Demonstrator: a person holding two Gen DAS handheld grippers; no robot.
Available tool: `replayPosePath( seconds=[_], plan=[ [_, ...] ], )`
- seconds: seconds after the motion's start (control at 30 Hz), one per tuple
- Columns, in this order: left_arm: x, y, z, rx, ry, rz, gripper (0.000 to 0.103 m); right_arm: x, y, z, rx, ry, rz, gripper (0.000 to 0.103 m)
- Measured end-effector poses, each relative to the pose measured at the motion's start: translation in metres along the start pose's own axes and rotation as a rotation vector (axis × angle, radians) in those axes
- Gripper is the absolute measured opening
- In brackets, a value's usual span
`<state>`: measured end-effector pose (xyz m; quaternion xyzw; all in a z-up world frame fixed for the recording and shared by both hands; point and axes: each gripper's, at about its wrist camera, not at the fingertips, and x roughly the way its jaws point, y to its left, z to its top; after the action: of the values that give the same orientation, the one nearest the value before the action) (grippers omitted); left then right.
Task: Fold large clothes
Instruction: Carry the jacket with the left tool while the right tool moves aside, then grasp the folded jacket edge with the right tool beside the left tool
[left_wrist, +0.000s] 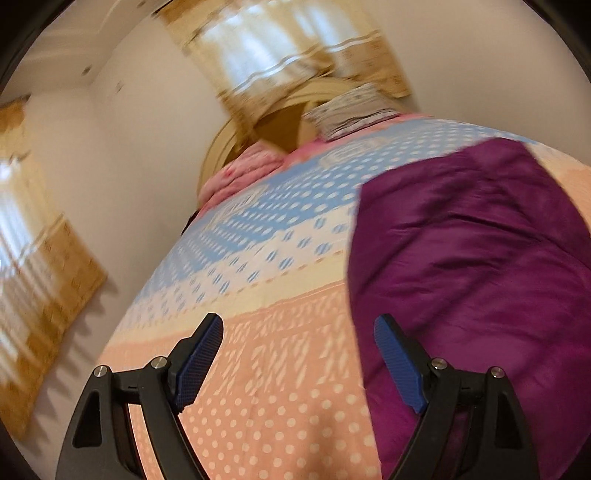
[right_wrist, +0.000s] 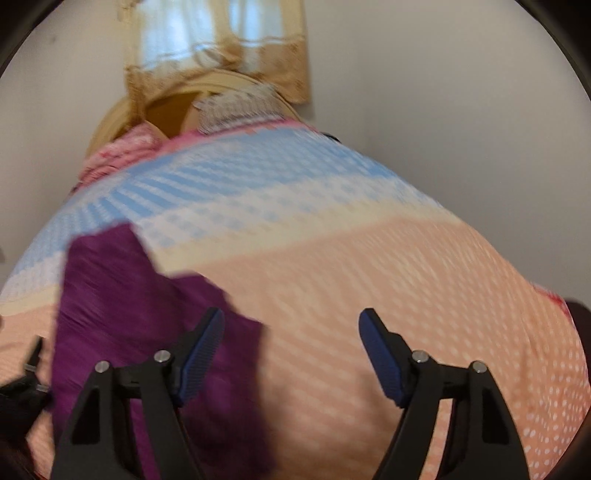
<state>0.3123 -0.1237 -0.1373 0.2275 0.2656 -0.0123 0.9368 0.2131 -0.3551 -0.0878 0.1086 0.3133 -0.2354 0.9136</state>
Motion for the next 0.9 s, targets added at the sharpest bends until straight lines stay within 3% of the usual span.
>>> replayPosePath(
  seconds=[0.2,0.27,0.33,0.53,0.7,0.9],
  plan=[
    [0.013,-0.004,0.007,-0.047,0.023,-0.024,0.085,0.026,0.071,0.027,-0.022,-0.014,0.083,0.062],
    [0.016,-0.004,0.008,-0.069,0.032,-0.037,0.085,0.045,0.083,0.024,-0.050,-0.019,0.070,0.058],
    [0.019,-0.003,0.011,-0.090,0.036,-0.033,0.085,0.068,0.078,0.013,-0.029,0.029,0.067,0.050],
    [0.037,-0.024,0.032,-0.173,0.069,-0.123,0.085,0.100,0.029,-0.031,0.070,0.103,0.000,0.048],
    [0.032,-0.083,0.031,-0.032,0.024,-0.065,0.085,0.102,0.004,-0.037,0.109,0.096,-0.024,0.048],
    [0.040,-0.085,0.026,-0.056,0.036,-0.076,0.088,0.101,-0.004,-0.045,0.122,0.102,0.004,0.051]
  ],
)
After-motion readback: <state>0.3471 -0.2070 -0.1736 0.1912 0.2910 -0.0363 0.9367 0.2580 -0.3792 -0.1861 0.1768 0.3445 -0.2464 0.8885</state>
